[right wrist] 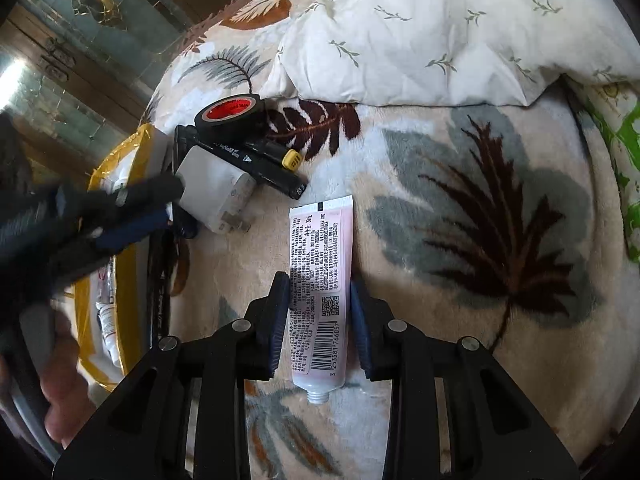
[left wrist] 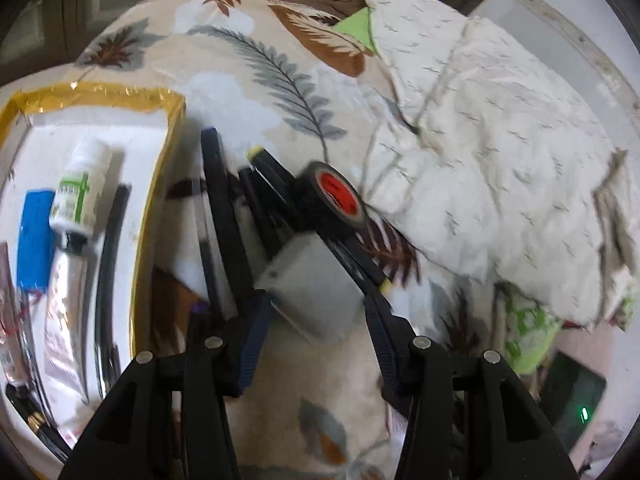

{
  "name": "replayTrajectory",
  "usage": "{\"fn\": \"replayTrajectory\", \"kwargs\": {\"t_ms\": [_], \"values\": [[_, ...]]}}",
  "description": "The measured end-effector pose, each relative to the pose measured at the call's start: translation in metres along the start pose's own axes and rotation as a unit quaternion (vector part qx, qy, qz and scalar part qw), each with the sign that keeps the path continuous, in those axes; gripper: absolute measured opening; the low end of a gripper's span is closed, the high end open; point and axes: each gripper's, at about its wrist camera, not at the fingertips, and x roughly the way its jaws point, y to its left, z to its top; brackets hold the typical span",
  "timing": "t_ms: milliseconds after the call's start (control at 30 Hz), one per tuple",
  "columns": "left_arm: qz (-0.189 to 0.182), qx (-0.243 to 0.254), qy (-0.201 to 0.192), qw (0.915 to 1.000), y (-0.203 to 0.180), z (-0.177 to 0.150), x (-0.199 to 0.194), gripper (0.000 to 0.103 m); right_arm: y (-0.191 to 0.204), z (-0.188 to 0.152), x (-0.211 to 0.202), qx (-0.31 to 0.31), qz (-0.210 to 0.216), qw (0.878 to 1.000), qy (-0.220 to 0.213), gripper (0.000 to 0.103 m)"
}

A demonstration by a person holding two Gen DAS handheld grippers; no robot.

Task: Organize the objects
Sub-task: 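Grasp the pink tube with the right tool while the left grasps the white charger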

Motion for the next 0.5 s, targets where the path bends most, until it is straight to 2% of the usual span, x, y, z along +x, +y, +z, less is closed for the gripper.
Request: {"fn": "replayTrajectory", "kwargs": {"t_ms": [133, 333, 400, 500], "values": [[0.017, 0.009, 0.000, 0.9998, -0.008, 0.008, 0.007, 0.050, 0.003, -0.001, 0.001, -0.002, -0.003, 1.000, -0.003, 0.030], [0.034, 0.002, 0.005, 0.9994, -0.012, 0.014, 0.015, 0.053, -0.006, -0.002, -0.001, 0.011, 0.022, 1.000, -0.001, 0.030], [0.054, 0.020, 0.016, 0.9982, -0.021, 0.012, 0.022, 0.057, -0.006, -0.002, 0.000, 0.009, 0.022, 1.000, -0.001, 0.030], [0.081, 0.038, 0.011, 0.9960, -0.029, 0.011, 0.028, 0.057, -0.005, -0.003, 0.000, 0.011, 0.020, 1.000, -0.001, 0.030]]}}
